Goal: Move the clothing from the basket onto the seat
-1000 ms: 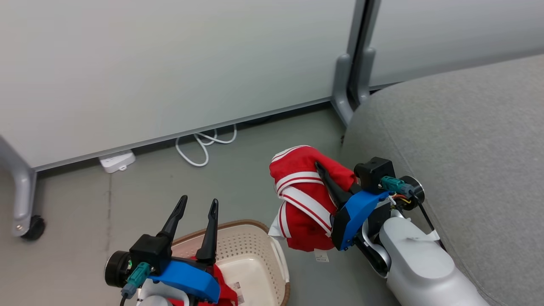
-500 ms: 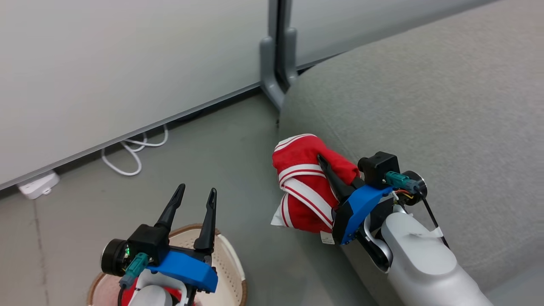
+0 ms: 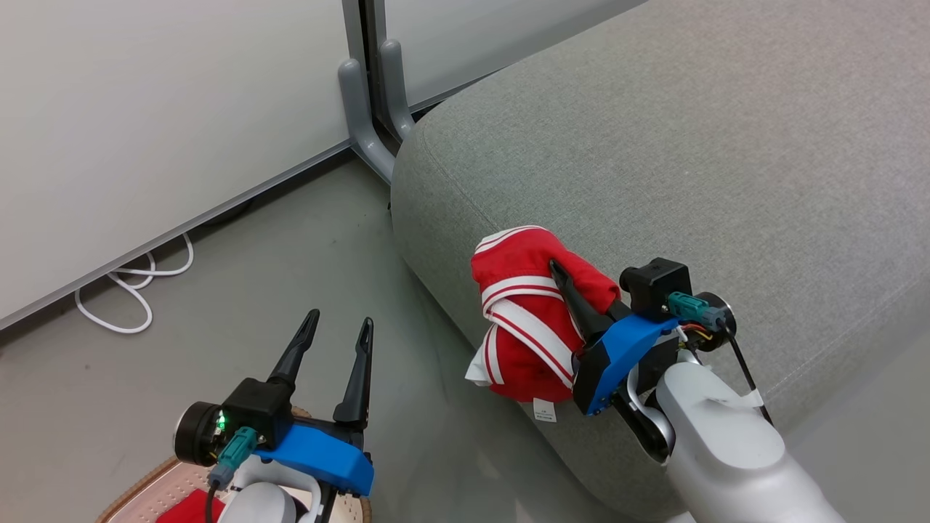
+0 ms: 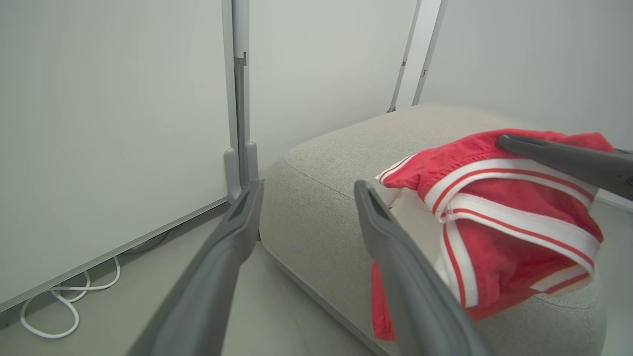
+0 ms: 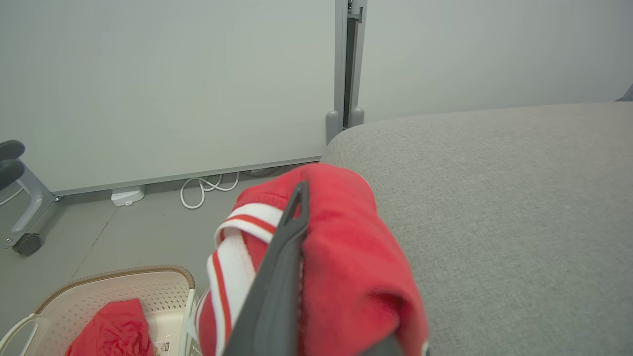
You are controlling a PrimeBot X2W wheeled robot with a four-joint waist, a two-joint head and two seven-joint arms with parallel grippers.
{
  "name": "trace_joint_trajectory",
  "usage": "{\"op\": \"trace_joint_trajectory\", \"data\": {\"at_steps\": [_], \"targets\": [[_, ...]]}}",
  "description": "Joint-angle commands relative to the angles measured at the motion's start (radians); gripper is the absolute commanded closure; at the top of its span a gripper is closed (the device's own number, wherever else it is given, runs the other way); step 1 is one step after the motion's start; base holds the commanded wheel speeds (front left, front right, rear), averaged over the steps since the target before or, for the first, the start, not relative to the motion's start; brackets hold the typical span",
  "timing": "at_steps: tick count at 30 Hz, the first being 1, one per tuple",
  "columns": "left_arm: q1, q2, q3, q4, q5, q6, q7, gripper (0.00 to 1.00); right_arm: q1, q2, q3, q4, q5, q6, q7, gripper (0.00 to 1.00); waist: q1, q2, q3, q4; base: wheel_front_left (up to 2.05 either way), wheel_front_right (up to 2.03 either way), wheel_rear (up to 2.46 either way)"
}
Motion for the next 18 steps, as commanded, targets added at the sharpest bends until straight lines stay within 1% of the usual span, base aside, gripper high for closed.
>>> {"op": "trace_joint_trajectory", "data": {"at_steps": [1,14,18], "targets": [[-0.009,-0.001,0.002,0.000,0.007,-0.005,-0.003,0.00,0.004,0.000,-0.003,-0.001,-0.004,0.000,-0.007,1.00,0.0000,0.0000,0.000,-0.002,0.00,0.00,0.00],[-0.004,-0.004,0.000,-0.008,0.005,-0.008,-0.003,0.00,0.016,-0.001,-0.028,0.005,-0.010,0.000,-0.012,1.00,0.0000,0.0000,0.007,0.023,0.00,0.00,0.00],[-0.008,-0.003,-0.002,-0.012,0.011,-0.008,-0.003,0.00,-0.019,-0.001,-0.049,0.005,-0.011,0.000,-0.005,1.00,0.0000,0.0000,0.021,0.033,0.00,0.00,0.00]]}}
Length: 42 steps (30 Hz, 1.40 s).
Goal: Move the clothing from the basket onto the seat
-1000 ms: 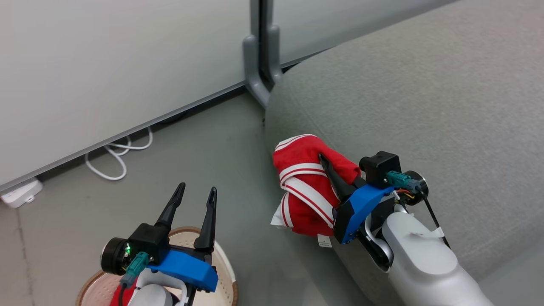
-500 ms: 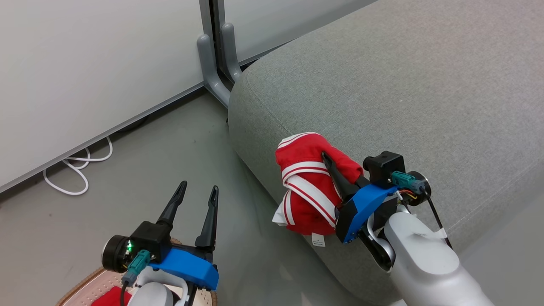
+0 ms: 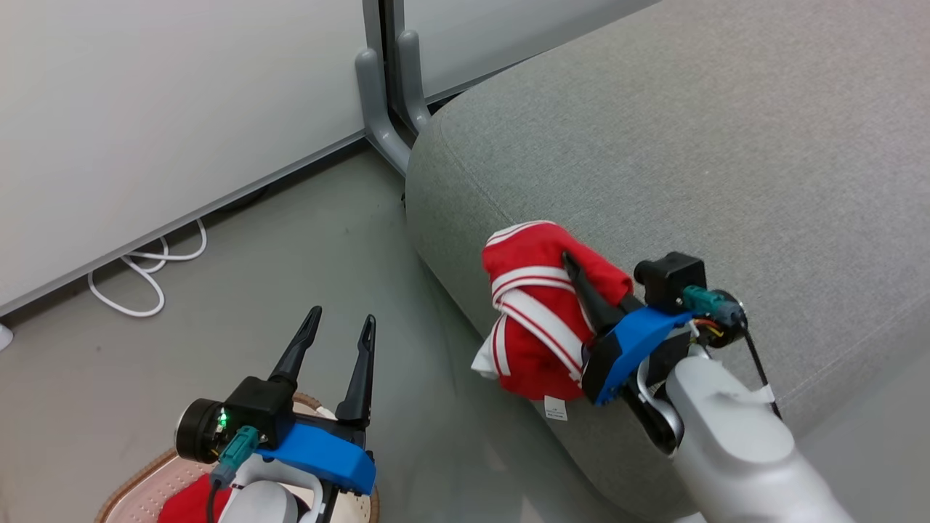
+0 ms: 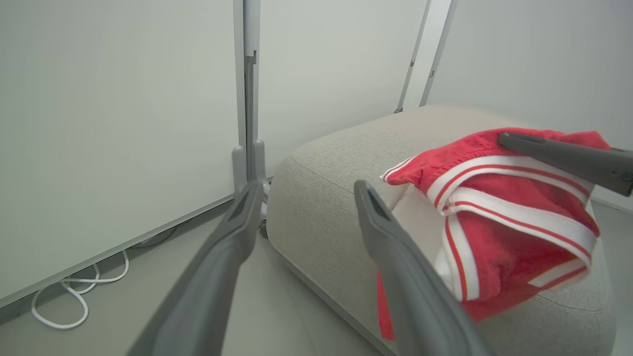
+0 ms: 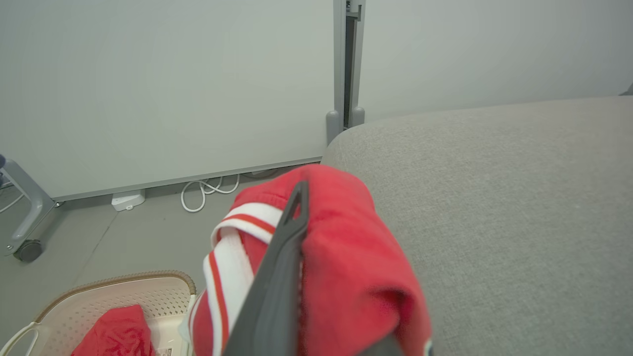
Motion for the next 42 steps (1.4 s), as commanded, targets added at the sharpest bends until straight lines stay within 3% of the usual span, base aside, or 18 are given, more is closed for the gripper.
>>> {"op": "trace_joint_trajectory", "data": {"at_steps": [1,10,19,26,33,40,42], "targets": [[-0.012,0.002,-0.003,-0.005,0.009,-0.007,-0.003,0.00,-0.036,-0.001,-0.018,0.001,-0.010,0.000,0.002,1.00,0.0001,0.0000,0.014,0.007,0.00,0.00,0.00],[-0.075,0.037,-0.043,-0.044,0.016,-0.007,-0.003,0.00,-0.241,-0.060,-0.187,0.008,-0.069,0.000,0.052,1.00,0.0001,0.0000,0.147,0.050,0.00,0.00,0.00],[-0.205,0.116,-0.134,-0.111,0.027,-0.007,-0.002,0.00,-0.477,-0.245,-0.438,0.010,-0.077,0.000,0.072,1.00,0.0001,0.0000,0.365,0.135,0.00,0.00,0.00],[-0.284,0.153,-0.171,-0.157,0.036,-0.005,-0.001,0.00,-0.502,-0.338,-0.595,0.057,-0.100,0.000,0.044,1.00,0.0001,0.0000,0.490,0.202,0.00,0.00,0.00],[-0.310,0.165,-0.176,-0.171,0.032,-0.002,-0.001,0.00,-0.441,-0.343,-0.670,0.138,-0.133,0.000,0.019,1.00,0.0001,0.0000,0.545,0.244,0.00,0.00,0.00],[-0.299,0.153,-0.170,-0.162,0.023,0.005,-0.003,0.00,-0.416,-0.330,-0.700,0.173,-0.156,0.000,-0.006,1.00,0.0001,0.0000,0.527,0.263,0.00,0.00,0.00],[-0.295,0.150,-0.166,-0.162,0.023,0.006,-0.003,0.00,-0.410,-0.325,-0.702,0.176,-0.163,0.000,-0.009,0.81,0.0001,0.0000,0.513,0.265,0.00,0.00,0.00]]}}
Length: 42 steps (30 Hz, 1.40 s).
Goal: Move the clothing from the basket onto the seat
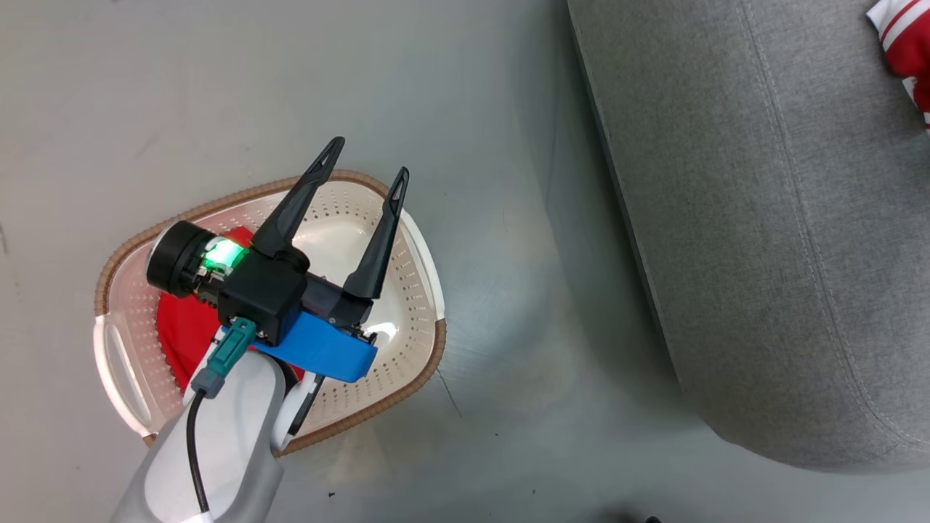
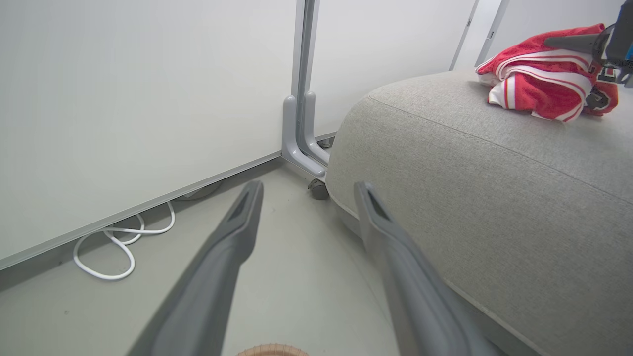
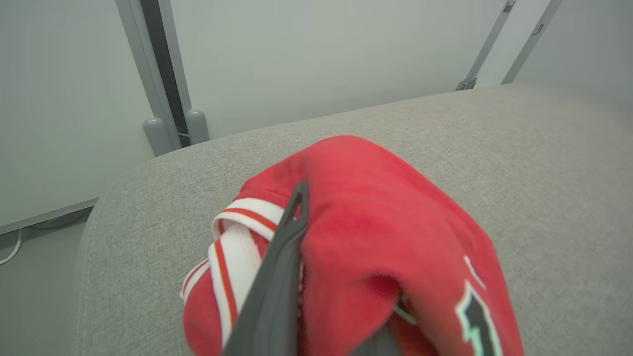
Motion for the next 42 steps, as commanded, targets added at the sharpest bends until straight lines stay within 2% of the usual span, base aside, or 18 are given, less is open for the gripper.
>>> {"op": "trace_joint_trajectory", "data": {"at_steps": [1,2,13,19,28,37,42], "targets": [[0.002,-0.001,0.010,-0.001,-0.004,0.005,-0.005,0.00,0.018,0.008,-0.002,0.003,-0.007,0.000,-0.005,0.56,-0.0001,0.0000,-0.015,0.002,0.00,0.00,0.00],[0.005,-0.006,0.012,-0.001,-0.005,0.006,-0.005,0.00,0.026,0.009,0.001,0.005,-0.013,0.000,-0.008,0.01,-0.0001,0.0000,-0.026,0.003,0.00,0.00,0.00],[0.111,-0.073,0.076,0.050,-0.041,0.006,-0.005,0.00,0.172,0.024,0.058,-0.020,-0.061,0.000,-0.015,0.00,-0.0001,0.0000,-0.247,0.031,0.00,0.00,0.00],[0.217,-0.109,0.143,0.071,-0.055,0.008,-0.004,0.00,0.305,0.063,0.084,-0.083,-0.083,0.000,-0.016,0.00,-0.0001,0.0000,-0.376,0.055,0.00,0.00,0.00],[0.338,-0.140,0.245,0.093,-0.053,0.007,-0.004,0.00,0.525,0.153,0.162,-0.300,-0.088,0.000,0.001,0.00,-0.0001,0.0000,-0.518,0.112,0.00,0.00,0.00],[0.421,-0.155,0.334,0.117,-0.048,0.003,-0.004,0.00,0.751,0.234,0.212,-0.557,-0.077,0.000,0.072,0.00,-0.0001,0.0000,-0.610,0.184,0.00,0.00,0.00],[0.447,-0.158,0.368,0.126,-0.045,0.000,-0.004,0.00,0.836,0.263,0.238,-0.648,-0.082,0.000,0.107,0.00,-0.0001,0.0000,-0.635,0.212,0.00,0.00,0.00]]}}
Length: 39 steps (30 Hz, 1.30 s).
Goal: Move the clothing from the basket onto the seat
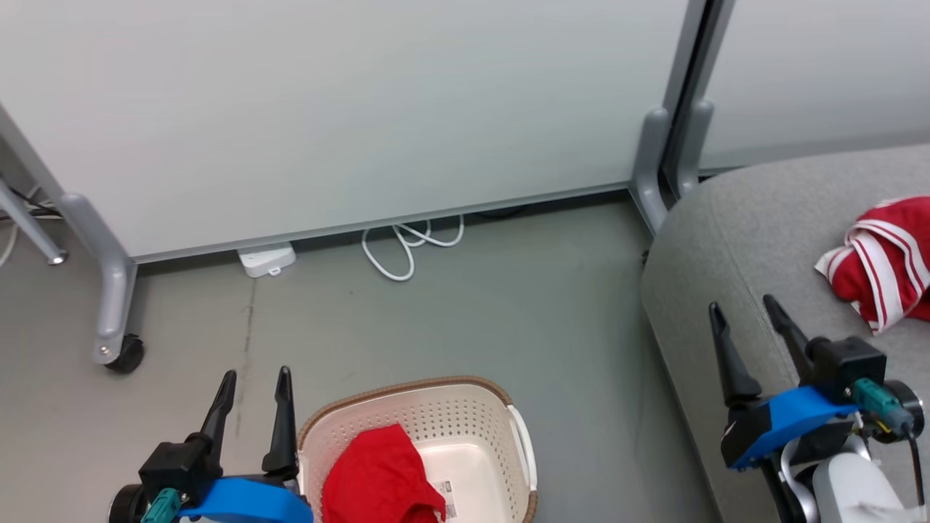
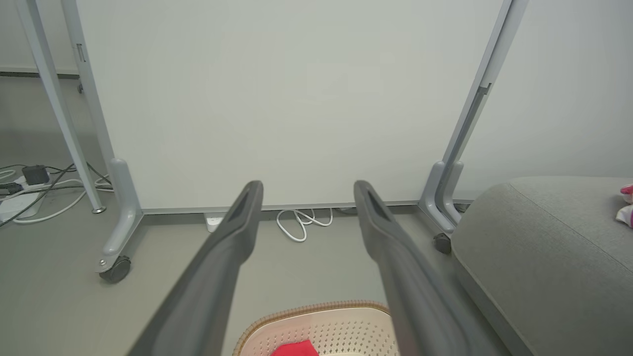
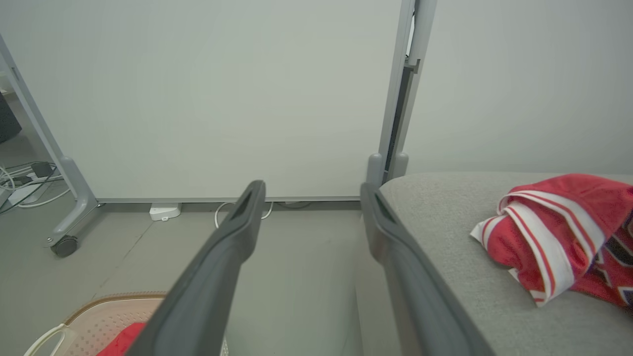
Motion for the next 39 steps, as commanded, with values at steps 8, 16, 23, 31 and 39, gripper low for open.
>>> {"op": "trace_joint_trajectory", "data": {"at_steps": [8,16,23,31,39], "targets": [[0.010,0.009,0.034,0.037,0.004,-0.008,-0.003,0.00,0.093,0.039,0.026,-0.097,-0.016,0.000,0.037,0.00,0.0002,0.0000,-0.025,0.052,0.00,0.00,0.00],[0.009,0.005,0.054,0.049,0.010,-0.011,-0.003,0.00,0.133,0.057,0.042,-0.140,-0.017,0.000,0.061,0.00,0.0002,0.0000,-0.033,0.065,0.00,0.00,0.00],[0.005,0.001,0.058,0.052,0.011,-0.011,-0.003,0.00,0.142,0.061,0.048,-0.159,-0.015,0.000,0.075,0.00,0.0002,0.0000,-0.032,0.067,0.00,0.00,0.00],[0.005,-0.003,0.056,0.050,0.013,-0.012,-0.003,0.00,0.136,0.063,0.055,-0.163,-0.011,0.000,0.078,0.00,0.0002,0.0000,-0.027,0.063,0.00,0.00,0.00],[0.003,-0.006,0.050,0.048,0.009,-0.013,-0.003,0.00,0.141,0.064,0.054,-0.167,-0.010,0.000,0.081,0.00,0.0002,0.0000,-0.026,0.060,0.00,0.00,0.00]]}}
